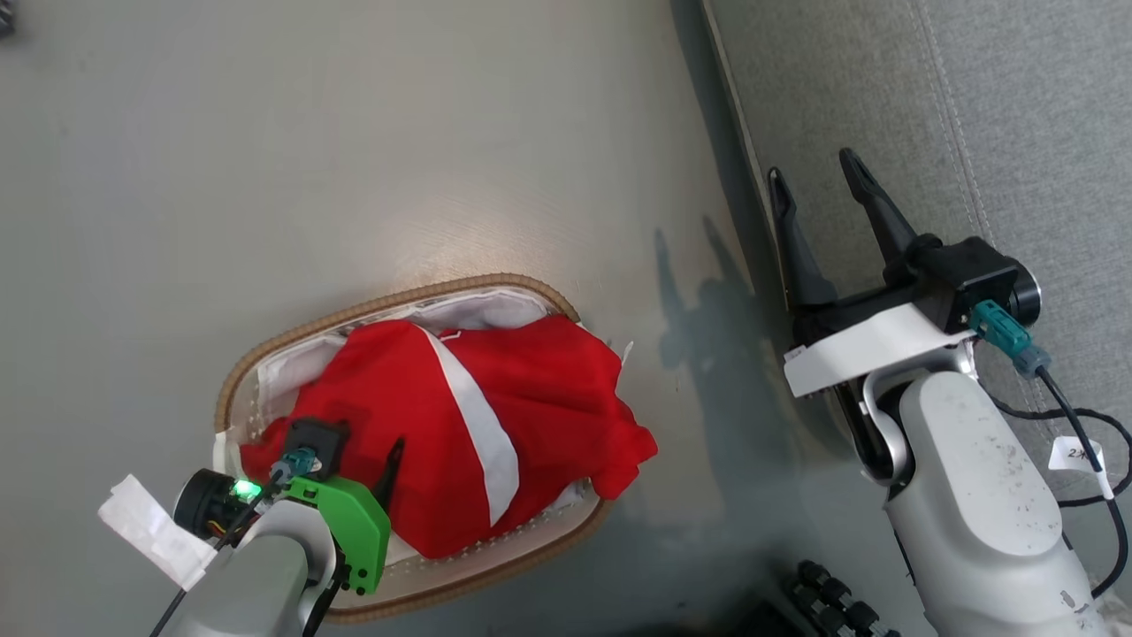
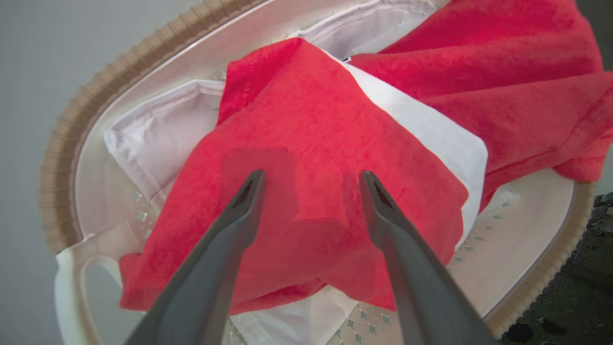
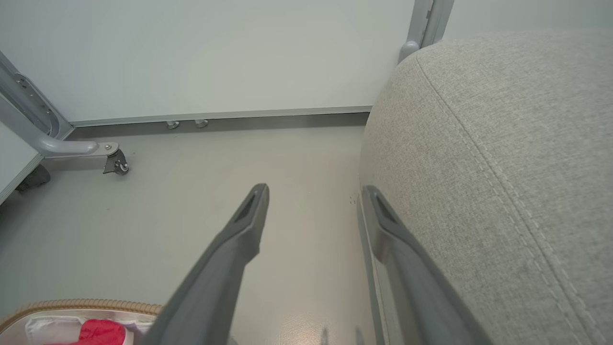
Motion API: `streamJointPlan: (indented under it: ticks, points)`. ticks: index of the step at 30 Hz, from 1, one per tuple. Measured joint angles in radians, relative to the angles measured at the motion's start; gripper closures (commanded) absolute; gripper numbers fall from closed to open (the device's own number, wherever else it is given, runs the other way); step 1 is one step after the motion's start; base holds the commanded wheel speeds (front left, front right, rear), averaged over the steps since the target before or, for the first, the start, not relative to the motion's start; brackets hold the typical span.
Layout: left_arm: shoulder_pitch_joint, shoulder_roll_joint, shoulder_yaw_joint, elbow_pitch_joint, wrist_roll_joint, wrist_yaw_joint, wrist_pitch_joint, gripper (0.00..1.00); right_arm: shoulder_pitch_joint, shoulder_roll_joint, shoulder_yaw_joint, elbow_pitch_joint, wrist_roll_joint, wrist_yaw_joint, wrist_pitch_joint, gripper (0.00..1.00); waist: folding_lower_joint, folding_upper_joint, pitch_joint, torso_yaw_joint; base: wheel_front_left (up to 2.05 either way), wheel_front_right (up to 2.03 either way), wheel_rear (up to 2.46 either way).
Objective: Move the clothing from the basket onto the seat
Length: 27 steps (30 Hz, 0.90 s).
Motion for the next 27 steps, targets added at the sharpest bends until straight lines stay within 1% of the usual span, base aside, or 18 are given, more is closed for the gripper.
streamJointPlan:
  ticks: [5, 9, 21, 27]
  points:
    - [-0.04, -0.009, -0.086, 0.084, -0.026, 0.0, 0.02, 0.0, -0.015, 0.0, 0.009, -0.017, 0.001, 0.0, 0.0, 0.0, 0.0, 0.0, 0.045, -0.011, 0.0, 0.0, 0.0]
    - [-0.077, -0.009, -0.128, 0.121, -0.045, 0.0, 0.031, 0.0, -0.022, 0.0, 0.013, -0.028, 0.005, 0.0, 0.0, 0.0, 0.0, 0.0, 0.072, -0.016, 0.0, 0.0, 0.0]
    - [-0.185, -0.017, -0.223, 0.184, -0.077, 0.0, 0.069, 0.0, -0.033, 0.0, 0.01, -0.062, 0.004, 0.0, 0.0, 0.0, -0.0001, 0.0, 0.158, -0.025, 0.0, 0.0, 0.0]
    - [-0.219, -0.021, -0.246, 0.197, -0.102, 0.0, 0.078, 0.0, -0.033, 0.0, 0.011, -0.074, 0.004, 0.0, 0.0, 0.0, -0.0001, 0.0, 0.191, -0.028, 0.0, 0.0, 0.0]
